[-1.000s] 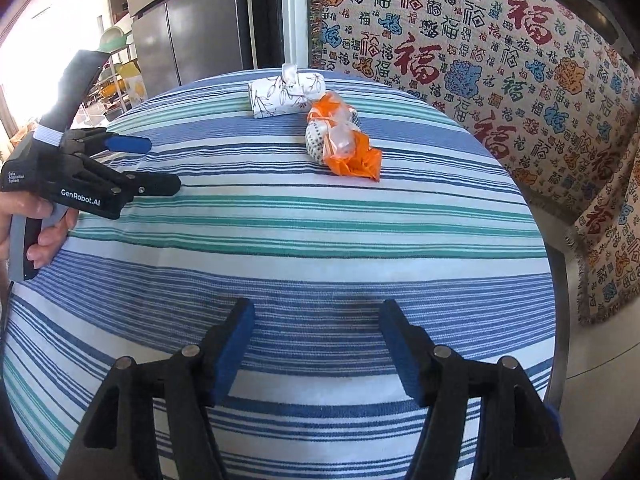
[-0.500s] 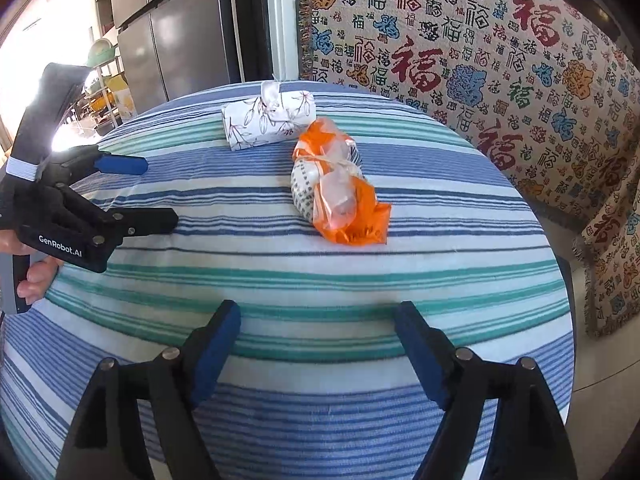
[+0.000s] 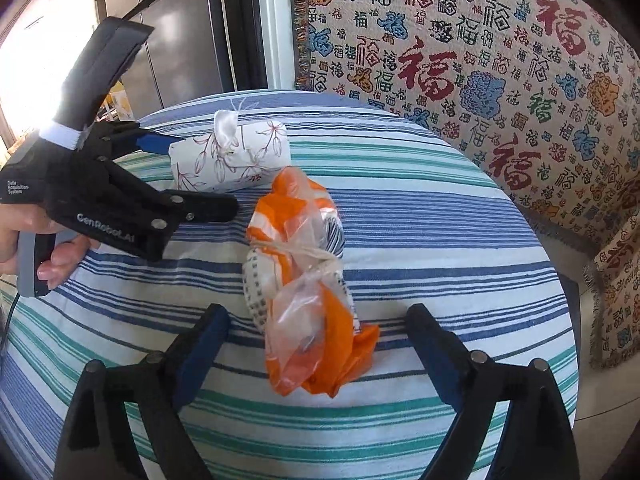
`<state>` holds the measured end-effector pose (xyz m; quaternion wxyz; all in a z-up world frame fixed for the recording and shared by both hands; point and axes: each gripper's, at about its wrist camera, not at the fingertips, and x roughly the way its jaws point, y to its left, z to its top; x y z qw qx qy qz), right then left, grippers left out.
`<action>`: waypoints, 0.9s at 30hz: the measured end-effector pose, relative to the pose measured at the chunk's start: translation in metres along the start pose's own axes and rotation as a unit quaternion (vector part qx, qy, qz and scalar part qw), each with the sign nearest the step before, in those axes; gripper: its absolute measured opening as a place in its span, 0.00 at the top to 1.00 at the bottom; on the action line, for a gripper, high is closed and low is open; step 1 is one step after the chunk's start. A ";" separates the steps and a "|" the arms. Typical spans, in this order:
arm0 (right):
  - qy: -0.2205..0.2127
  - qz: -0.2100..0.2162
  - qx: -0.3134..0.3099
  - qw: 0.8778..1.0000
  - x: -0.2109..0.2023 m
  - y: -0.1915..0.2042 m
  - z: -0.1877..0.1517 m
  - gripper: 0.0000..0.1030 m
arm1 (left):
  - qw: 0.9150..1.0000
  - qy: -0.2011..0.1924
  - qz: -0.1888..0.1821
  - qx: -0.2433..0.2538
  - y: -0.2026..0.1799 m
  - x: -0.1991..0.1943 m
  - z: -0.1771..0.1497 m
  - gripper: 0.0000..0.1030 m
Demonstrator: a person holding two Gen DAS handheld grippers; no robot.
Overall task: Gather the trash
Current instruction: 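Grasp the beige leaf-print paper with the left tool while the right tool grasps the orange packet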
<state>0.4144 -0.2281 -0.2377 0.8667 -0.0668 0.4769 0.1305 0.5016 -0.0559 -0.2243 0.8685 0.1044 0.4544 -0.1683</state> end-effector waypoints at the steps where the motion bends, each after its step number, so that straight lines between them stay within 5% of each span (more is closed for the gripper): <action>1: -0.004 0.001 -0.002 1.000 0.001 0.000 0.000 0.21 | 1.000 -0.001 0.001 0.000 0.001 0.002 0.004 0.00; 4: -0.017 0.007 -0.012 1.000 0.001 0.003 0.003 0.45 | 1.000 -0.012 -0.005 0.010 -0.003 0.001 0.005 0.11; 8: -0.015 0.007 -0.011 1.000 -0.002 0.003 0.001 0.50 | 0.999 -0.028 -0.001 0.036 -0.018 -0.008 0.002 0.34; 14: -0.005 0.001 -0.002 1.000 -0.019 0.000 -0.020 0.53 | 0.999 -0.029 0.029 0.004 -0.023 -0.021 -0.016 0.35; 27: 0.032 -0.017 0.006 0.999 -0.090 -0.023 -0.110 0.54 | 0.997 -0.025 0.053 -0.045 -0.084 -0.099 -0.119 0.35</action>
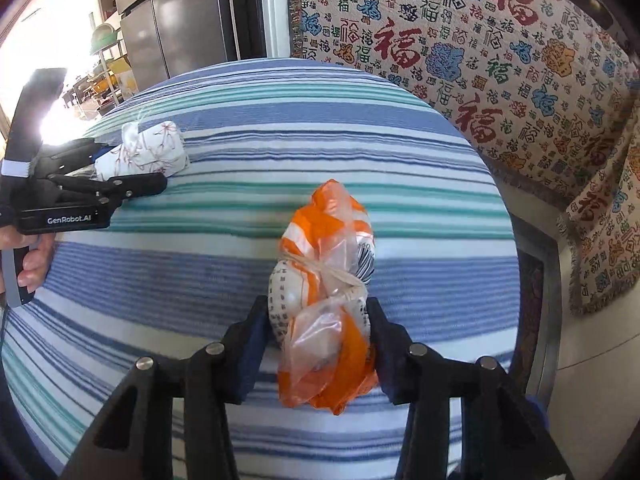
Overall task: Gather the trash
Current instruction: 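Grasp the beige leaf-print paper with the left tool while the right tool grasps the orange packet, then lift the paper and orange packet and carry them over the wastebasket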
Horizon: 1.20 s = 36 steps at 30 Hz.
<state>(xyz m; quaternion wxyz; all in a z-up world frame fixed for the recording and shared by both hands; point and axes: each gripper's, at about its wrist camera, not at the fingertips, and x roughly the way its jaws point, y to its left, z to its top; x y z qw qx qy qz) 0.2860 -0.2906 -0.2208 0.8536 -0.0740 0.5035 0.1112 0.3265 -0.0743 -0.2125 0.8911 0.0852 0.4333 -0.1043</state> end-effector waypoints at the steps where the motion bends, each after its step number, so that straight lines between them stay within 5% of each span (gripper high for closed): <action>1: 0.000 -0.003 0.003 1.000 -0.004 -0.002 -0.004 0.54 | 1.000 0.000 -0.003 0.000 -0.006 -0.005 -0.005 0.35; 7: -0.017 -0.011 0.034 0.999 -0.029 -0.015 -0.035 0.54 | 1.000 -0.011 -0.016 0.001 -0.044 -0.032 -0.021 0.35; 17: -0.062 -0.023 0.090 0.994 -0.074 -0.045 -0.064 0.54 | 0.996 -0.040 -0.076 0.017 -0.112 -0.065 0.004 0.35; 36: -0.105 -0.119 0.202 0.966 -0.158 -0.140 -0.144 0.54 | 0.983 -0.035 -0.159 0.079 -0.246 -0.054 0.046 0.35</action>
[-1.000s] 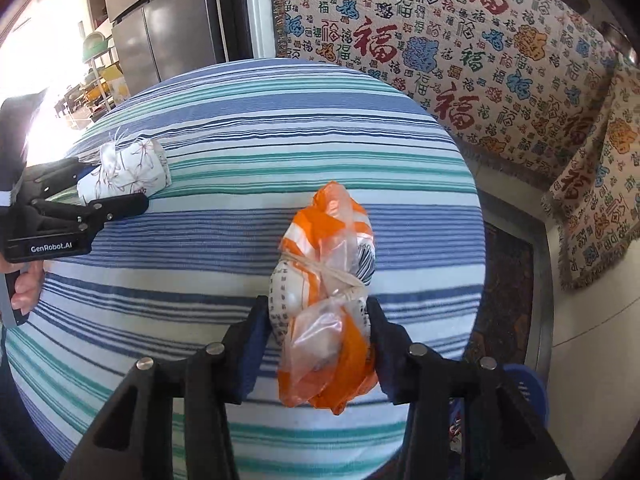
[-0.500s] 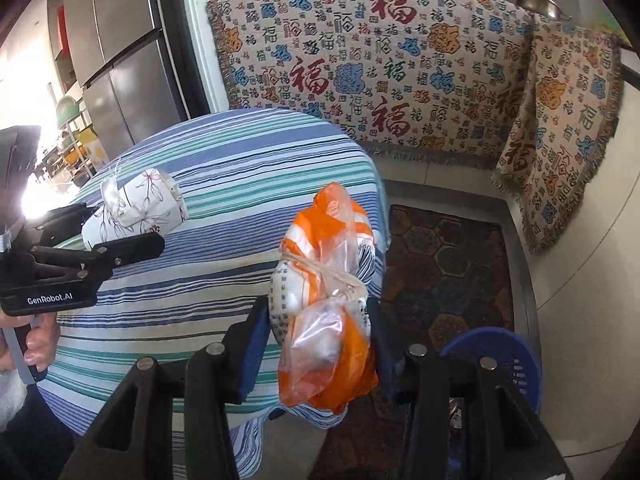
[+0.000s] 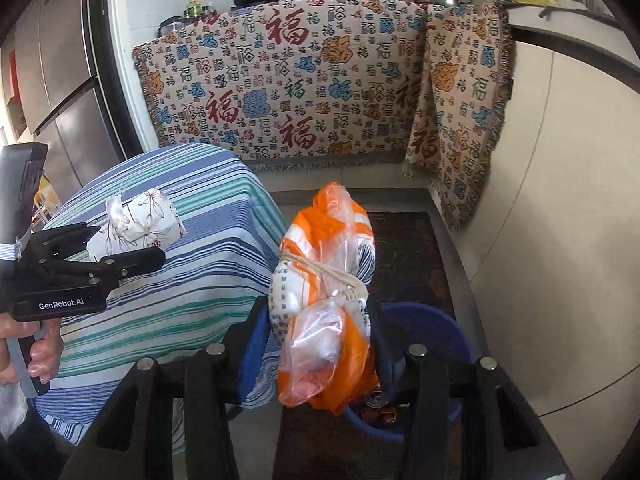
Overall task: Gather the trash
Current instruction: 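Lift the paper and orange packet and carry them over the wastebasket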
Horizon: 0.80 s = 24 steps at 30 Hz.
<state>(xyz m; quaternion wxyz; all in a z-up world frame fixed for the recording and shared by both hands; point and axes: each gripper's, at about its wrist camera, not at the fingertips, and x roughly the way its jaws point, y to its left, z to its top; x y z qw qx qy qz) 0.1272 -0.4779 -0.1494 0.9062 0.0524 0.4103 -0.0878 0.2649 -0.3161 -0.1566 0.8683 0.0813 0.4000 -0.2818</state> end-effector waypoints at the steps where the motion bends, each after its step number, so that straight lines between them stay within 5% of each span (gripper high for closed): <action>1: 0.001 -0.004 0.005 1.000 -0.001 -0.008 -0.002 0.54 | 1.000 0.001 -0.004 0.003 -0.005 0.003 0.002 0.35; 24: 0.052 -0.067 0.064 0.994 0.022 -0.129 -0.035 0.54 | 0.994 0.052 -0.092 0.037 -0.122 0.091 0.039 0.35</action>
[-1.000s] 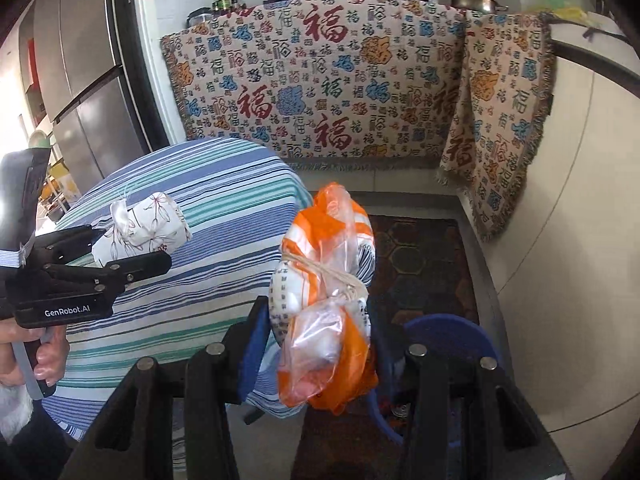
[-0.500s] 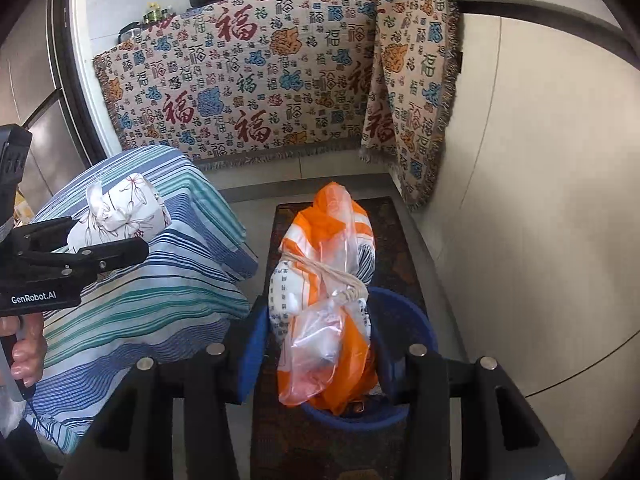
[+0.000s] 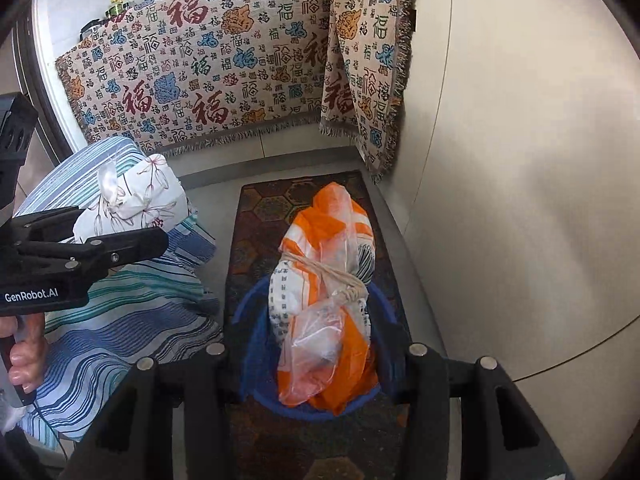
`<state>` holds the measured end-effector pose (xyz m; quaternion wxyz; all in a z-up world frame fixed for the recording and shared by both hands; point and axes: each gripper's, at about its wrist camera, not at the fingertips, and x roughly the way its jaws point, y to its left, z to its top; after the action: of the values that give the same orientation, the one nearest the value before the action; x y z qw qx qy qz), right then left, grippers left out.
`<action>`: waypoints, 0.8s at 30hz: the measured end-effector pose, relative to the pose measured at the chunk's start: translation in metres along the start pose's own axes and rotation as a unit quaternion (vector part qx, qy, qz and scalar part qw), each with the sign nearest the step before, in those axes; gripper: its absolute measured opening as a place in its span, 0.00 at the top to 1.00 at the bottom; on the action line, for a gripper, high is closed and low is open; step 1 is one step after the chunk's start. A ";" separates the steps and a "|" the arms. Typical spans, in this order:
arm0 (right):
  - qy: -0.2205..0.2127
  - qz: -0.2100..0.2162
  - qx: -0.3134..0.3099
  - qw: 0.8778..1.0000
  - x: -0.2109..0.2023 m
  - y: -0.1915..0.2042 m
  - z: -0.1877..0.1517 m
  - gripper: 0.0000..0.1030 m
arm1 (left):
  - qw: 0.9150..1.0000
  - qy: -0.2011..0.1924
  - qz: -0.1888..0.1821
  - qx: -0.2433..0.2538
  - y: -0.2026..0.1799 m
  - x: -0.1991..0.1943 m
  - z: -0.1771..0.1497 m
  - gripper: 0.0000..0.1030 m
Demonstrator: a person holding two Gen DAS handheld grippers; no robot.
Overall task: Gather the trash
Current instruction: 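Lift the paper and orange packet and carry them over the wastebasket, then open both tools to drop the paper and packet into the wastebasket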
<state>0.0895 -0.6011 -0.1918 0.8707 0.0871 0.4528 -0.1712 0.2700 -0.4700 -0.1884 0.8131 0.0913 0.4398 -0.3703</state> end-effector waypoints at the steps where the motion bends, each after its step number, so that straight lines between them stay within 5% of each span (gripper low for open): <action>1: 0.002 -0.001 0.000 1.000 0.002 -0.002 0.000 0.54 | 1.000 0.004 -0.002 0.000 -0.001 0.005 0.001 0.35; 24: 0.026 0.000 0.000 1.000 0.031 -0.022 -0.003 0.50 | 0.999 0.029 -0.016 0.003 -0.010 0.048 0.009 0.34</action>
<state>0.0952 -0.6274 -0.2195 0.8588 0.0912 0.4751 -0.1685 0.2857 -0.5061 -0.2182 0.7936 0.0974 0.4635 -0.3820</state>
